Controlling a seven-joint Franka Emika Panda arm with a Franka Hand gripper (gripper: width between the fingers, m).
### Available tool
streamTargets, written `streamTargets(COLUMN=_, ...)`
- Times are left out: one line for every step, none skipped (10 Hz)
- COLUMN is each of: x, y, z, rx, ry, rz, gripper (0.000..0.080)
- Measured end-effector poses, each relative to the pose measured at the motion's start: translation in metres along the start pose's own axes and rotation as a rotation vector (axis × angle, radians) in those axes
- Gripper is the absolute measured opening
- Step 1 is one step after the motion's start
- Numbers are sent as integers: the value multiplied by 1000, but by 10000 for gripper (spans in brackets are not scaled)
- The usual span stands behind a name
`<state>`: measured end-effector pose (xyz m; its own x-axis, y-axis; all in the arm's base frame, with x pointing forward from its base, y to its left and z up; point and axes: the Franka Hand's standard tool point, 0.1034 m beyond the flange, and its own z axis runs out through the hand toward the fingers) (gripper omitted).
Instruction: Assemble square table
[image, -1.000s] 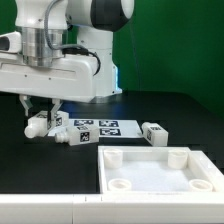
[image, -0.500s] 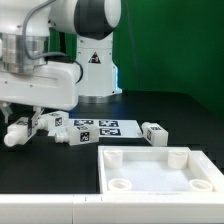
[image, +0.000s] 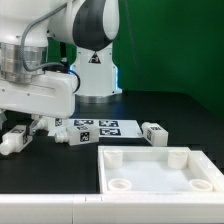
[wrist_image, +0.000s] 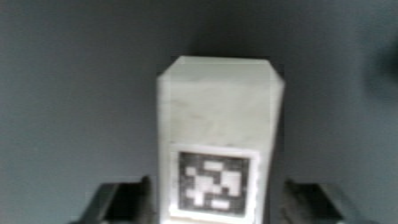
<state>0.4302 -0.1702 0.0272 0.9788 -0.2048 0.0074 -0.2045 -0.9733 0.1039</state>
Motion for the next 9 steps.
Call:
streamTargets(x=0, y=0, z=0, rx=0, ry=0, rz=0, gripper=501)
streamTargets(x=1, y=-2, z=-1, rx=2, ry=0, rz=-2, gripper=615)
streamTargets(x=0, y=-18, z=-12, rx=37, ry=-36, rz=-2, gripper=615)
streamTargets(x=4, y=-46, z=-33, rx=58, ry=-51, rz=-47, gripper=642)
streamTargets(x=8, y=-74, z=-46, rx=50, ry=-43, rz=-110, gripper=642)
streamTargets(x=5, y=-97, z=-52, rx=46, ry=-46, rz=-134, gripper=649)
streamTargets(x=1, y=-105, z=-52, rx=46, ry=-48, rz=-120, gripper=649)
streamTargets(x=0, y=-103, z=-51, rx=45, ry=-51, rz=-125, gripper=649)
streamTargets(x=-1, y=-103, z=-51, rx=44, ry=-51, rz=-125, gripper=649)
